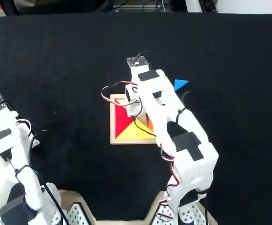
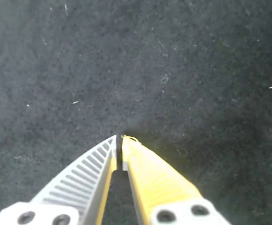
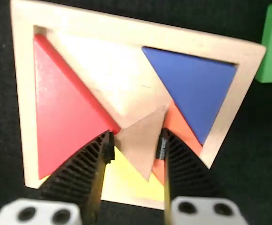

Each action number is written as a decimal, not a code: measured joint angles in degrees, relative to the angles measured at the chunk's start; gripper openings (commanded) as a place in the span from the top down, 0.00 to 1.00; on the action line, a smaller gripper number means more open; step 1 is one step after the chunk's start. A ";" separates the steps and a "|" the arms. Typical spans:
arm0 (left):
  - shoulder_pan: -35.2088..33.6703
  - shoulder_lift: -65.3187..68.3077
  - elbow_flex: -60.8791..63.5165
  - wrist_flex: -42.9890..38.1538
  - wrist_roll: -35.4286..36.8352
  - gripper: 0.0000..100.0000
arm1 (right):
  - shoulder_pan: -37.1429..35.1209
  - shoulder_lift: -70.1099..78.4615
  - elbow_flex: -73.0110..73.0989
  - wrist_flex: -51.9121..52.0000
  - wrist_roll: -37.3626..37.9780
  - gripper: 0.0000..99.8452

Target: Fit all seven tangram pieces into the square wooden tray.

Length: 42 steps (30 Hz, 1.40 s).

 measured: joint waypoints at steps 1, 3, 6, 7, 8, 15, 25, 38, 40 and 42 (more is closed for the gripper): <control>0.00 0.00 0.00 0.00 0.00 0.97 | 0.00 0.00 0.00 0.00 0.09 0.83; 0.00 0.00 0.00 0.00 0.00 0.97 | 0.00 -0.09 0.00 0.79 0.09 0.83; 0.00 0.00 0.00 0.00 0.00 0.97 | 0.35 -0.09 -0.09 2.64 0.09 0.83; 0.00 0.00 0.00 0.00 0.00 0.97 | 0.35 -0.09 -0.09 3.25 0.09 0.83; 0.00 0.00 0.00 0.00 0.00 0.97 | 0.26 -0.09 -0.09 3.87 0.09 0.83; 0.00 0.00 0.00 0.00 0.00 0.97 | 0.26 0.00 -3.25 4.75 1.58 0.99; 0.00 0.00 0.00 0.00 0.00 0.97 | 0.26 0.00 -1.05 -7.65 5.19 0.95; 0.00 0.00 0.00 0.00 0.00 0.97 | 0.53 0.00 2.46 -8.44 5.63 0.95; 0.00 0.00 0.00 0.00 0.00 0.97 | 1.85 0.00 2.55 -7.47 6.33 0.95; 0.00 0.00 0.00 0.00 0.00 0.97 | 3.34 -1.76 2.29 -4.57 7.47 0.95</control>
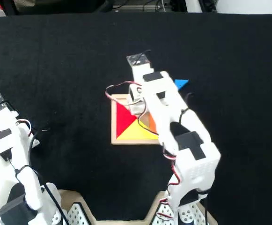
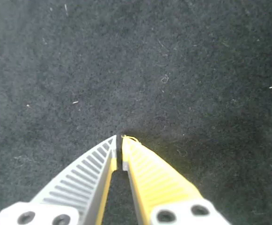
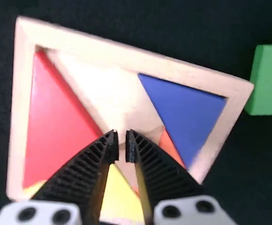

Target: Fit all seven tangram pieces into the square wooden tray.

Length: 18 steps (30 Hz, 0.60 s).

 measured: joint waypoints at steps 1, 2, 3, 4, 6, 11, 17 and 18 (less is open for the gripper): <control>0.00 0.00 0.00 0.00 0.00 0.97 | 1.14 -1.49 -0.09 1.41 0.00 0.95; 0.00 0.00 0.00 0.00 0.00 0.97 | 2.29 -3.34 -0.09 2.11 0.09 0.95; 0.00 0.00 0.00 0.00 0.00 0.97 | 3.43 -5.36 -0.09 2.46 0.26 0.95; 0.00 0.00 0.00 0.00 0.00 0.97 | 4.40 -7.47 -0.09 2.46 0.35 0.95; 0.00 0.00 0.00 0.00 0.00 0.97 | 6.77 -11.52 -0.09 1.93 0.62 0.95; 0.00 0.00 0.00 0.00 0.00 0.97 | 13.01 -14.51 0.70 -3.08 4.22 0.87; 0.00 0.00 0.00 0.00 0.00 0.97 | 13.27 -3.43 -5.10 -1.49 5.45 0.80; 0.00 0.00 0.00 0.00 0.00 0.97 | 13.36 -0.88 -7.82 -0.09 5.71 0.80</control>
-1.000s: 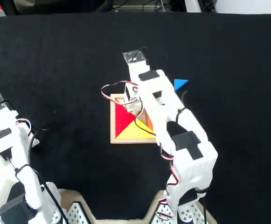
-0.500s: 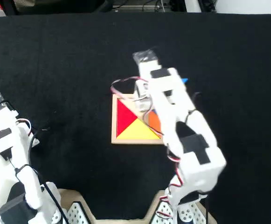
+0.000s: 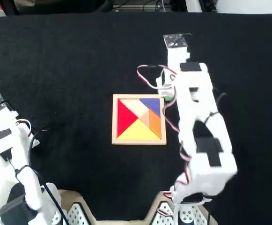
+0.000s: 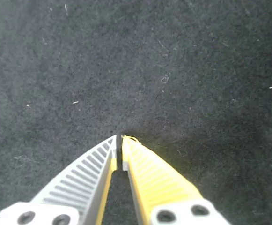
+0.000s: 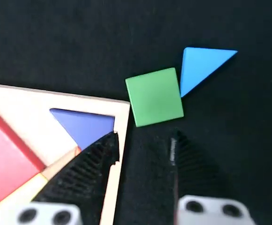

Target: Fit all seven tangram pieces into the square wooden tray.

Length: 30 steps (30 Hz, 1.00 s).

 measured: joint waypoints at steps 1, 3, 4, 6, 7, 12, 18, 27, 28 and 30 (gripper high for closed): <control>0.00 0.00 0.00 0.00 0.00 0.97 | 0.00 2.73 -3.16 1.67 0.09 0.80; 0.00 0.00 0.00 0.00 0.00 0.97 | 0.00 8.18 -10.11 5.63 0.18 0.80; 0.00 0.00 0.00 0.00 0.00 0.97 | -0.09 10.90 -13.80 7.56 0.35 0.80; 0.00 0.00 0.00 0.00 0.00 0.97 | -0.09 16.35 -20.92 10.90 1.41 0.80; 0.00 0.00 0.00 0.00 0.00 0.97 | 0.00 18.64 -24.00 12.31 1.93 0.80; 0.00 0.00 0.00 0.00 0.00 0.97 | 0.79 29.27 -38.33 17.58 3.69 0.80; 0.00 0.00 0.00 0.00 0.00 0.97 | 0.70 37.89 -50.37 22.42 5.19 0.80; 0.00 0.00 0.00 0.00 0.00 0.97 | 0.70 45.19 -63.65 30.42 8.44 0.80; 0.00 0.00 0.00 0.00 0.00 0.97 | 0.70 45.63 -64.62 30.86 8.53 0.80; 0.00 0.00 0.00 0.00 0.00 0.97 | 0.70 46.15 -66.46 32.00 8.53 0.80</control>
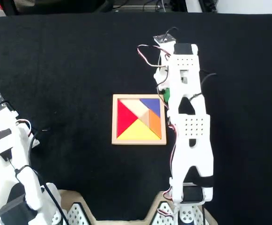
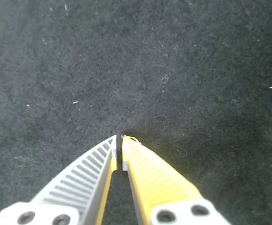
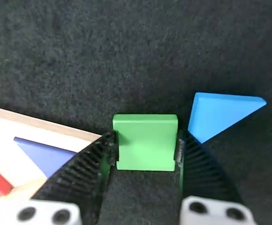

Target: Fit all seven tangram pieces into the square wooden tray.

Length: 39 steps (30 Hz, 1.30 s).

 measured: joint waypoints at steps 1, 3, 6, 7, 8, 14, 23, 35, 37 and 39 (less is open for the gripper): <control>0.00 0.00 0.00 0.00 0.00 0.97 | 0.00 0.00 -0.70 0.35 0.35 0.80; 0.00 0.00 0.00 0.00 0.00 0.97 | 0.00 0.00 -2.11 0.44 0.70 0.80; 0.00 0.00 0.00 0.00 0.00 0.97 | 0.00 0.00 -2.90 0.44 0.88 0.80; 0.00 0.00 0.00 0.00 0.00 0.97 | 0.00 0.00 -2.90 0.44 0.88 0.80; 0.00 0.00 0.00 0.00 0.00 0.97 | 0.00 0.00 -2.90 0.44 0.88 0.80; 0.00 0.00 0.00 0.00 0.00 0.97 | 0.00 0.00 -1.23 0.44 0.88 0.80; 0.00 0.00 0.00 0.00 0.00 0.97 | 0.00 1.05 0.53 0.44 0.88 0.80; 0.00 0.00 0.00 0.00 0.00 0.97 | 0.00 5.54 -5.27 0.09 0.97 0.80; 0.00 0.00 0.00 0.00 0.00 0.97 | -0.09 6.77 -7.38 0.09 0.97 0.80; 0.00 0.00 0.00 0.00 0.00 0.97 | -0.18 8.00 -9.58 0.09 0.97 0.80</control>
